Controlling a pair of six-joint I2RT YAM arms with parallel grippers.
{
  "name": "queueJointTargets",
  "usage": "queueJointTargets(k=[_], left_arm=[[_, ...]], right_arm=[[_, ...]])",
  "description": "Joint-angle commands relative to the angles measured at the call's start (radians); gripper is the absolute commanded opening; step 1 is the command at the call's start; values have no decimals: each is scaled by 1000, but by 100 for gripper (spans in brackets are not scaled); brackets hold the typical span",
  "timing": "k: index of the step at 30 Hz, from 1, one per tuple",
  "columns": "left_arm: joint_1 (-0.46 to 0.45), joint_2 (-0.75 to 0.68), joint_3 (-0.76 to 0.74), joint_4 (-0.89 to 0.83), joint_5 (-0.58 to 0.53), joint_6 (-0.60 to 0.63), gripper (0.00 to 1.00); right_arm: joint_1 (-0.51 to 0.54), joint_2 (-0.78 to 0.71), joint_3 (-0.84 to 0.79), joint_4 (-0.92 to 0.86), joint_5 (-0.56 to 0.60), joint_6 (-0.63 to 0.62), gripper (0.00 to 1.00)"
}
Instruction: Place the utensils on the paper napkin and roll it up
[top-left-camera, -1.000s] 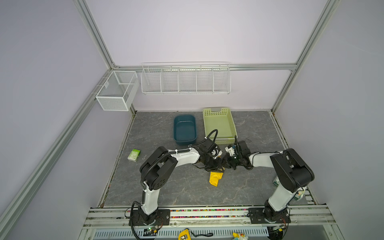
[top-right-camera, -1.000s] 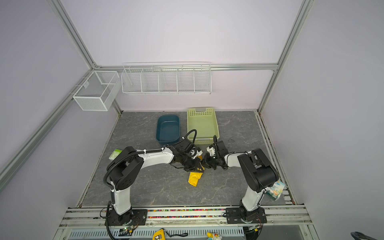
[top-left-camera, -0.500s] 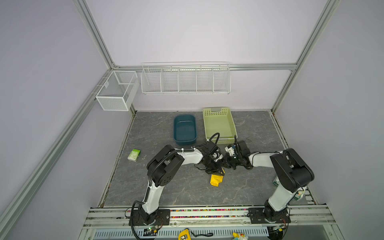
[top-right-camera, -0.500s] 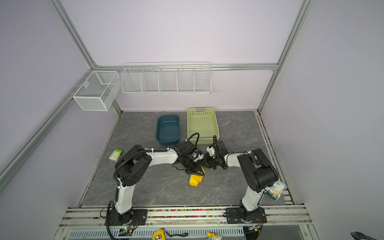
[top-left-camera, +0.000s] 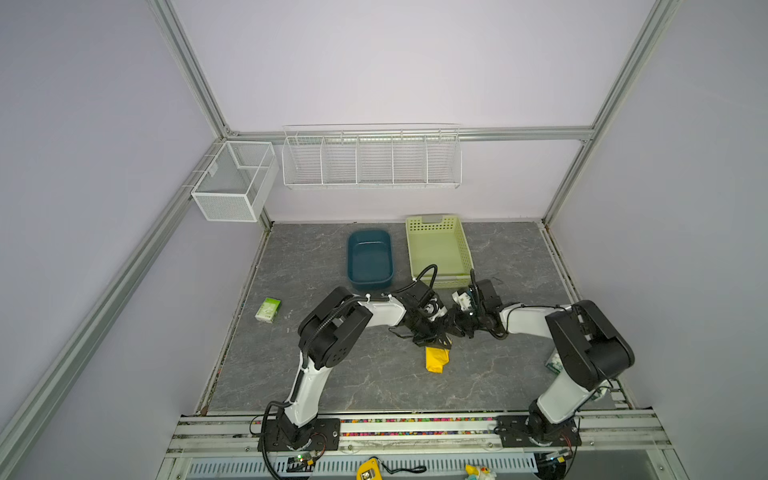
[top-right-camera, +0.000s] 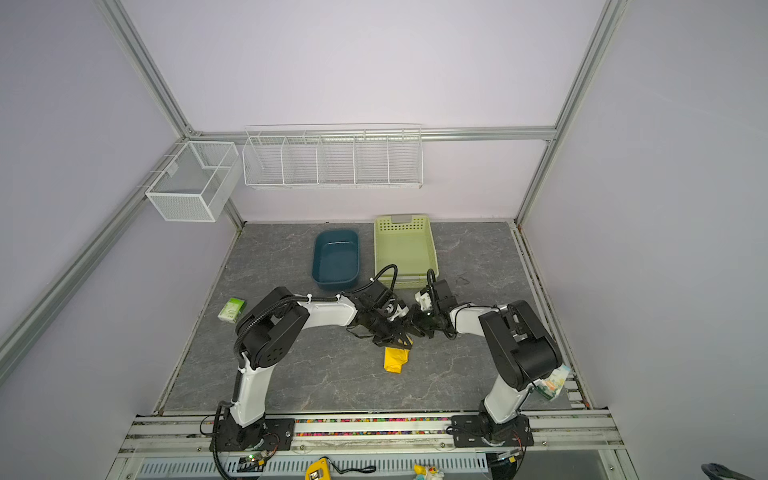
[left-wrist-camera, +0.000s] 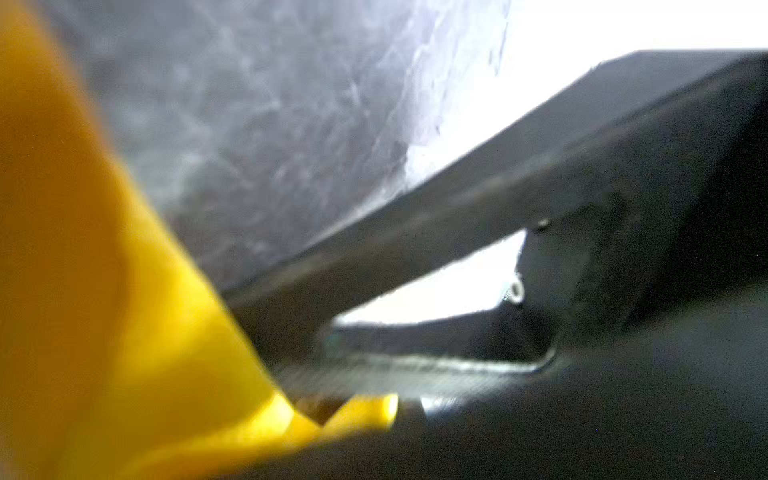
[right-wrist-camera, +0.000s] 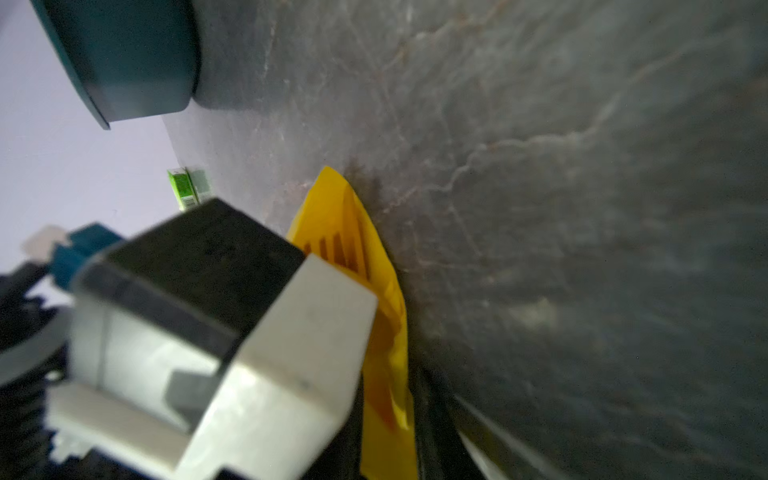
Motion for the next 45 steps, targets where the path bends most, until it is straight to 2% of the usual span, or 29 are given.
queueJointTargets(k=[1,5,8,16,20,23,30,36,41,45], left_arm=[[8,44,-37,59,-3,-28,4],[14,39,-51,80,2,-37,16],[14,34,-58,85,1,-37,21],[25,27,-93,138,11,-65,28],[25,23,-101,153,15,-72,29],[25,22,-106,158,15,-77,29],[24,21,-105,160,16,-76,29],[25,17,-103,159,17,-73,29],[32,-13,-111,167,4,-77,29],[51,-84,-136,218,-15,-127,29]], right_arm=[[-4,-90,13,-180,93,-28,33],[-10,-224,-4,-304,153,-53,38],[-10,-330,-48,-361,181,-44,39],[-6,-567,-232,-385,195,44,41],[29,-568,-299,-262,139,98,39],[70,-523,-300,-168,115,128,44],[127,-375,-267,-59,145,158,44],[140,-304,-267,-38,162,153,27],[142,-307,-256,-104,202,123,10],[142,-308,-253,-146,225,103,7]])
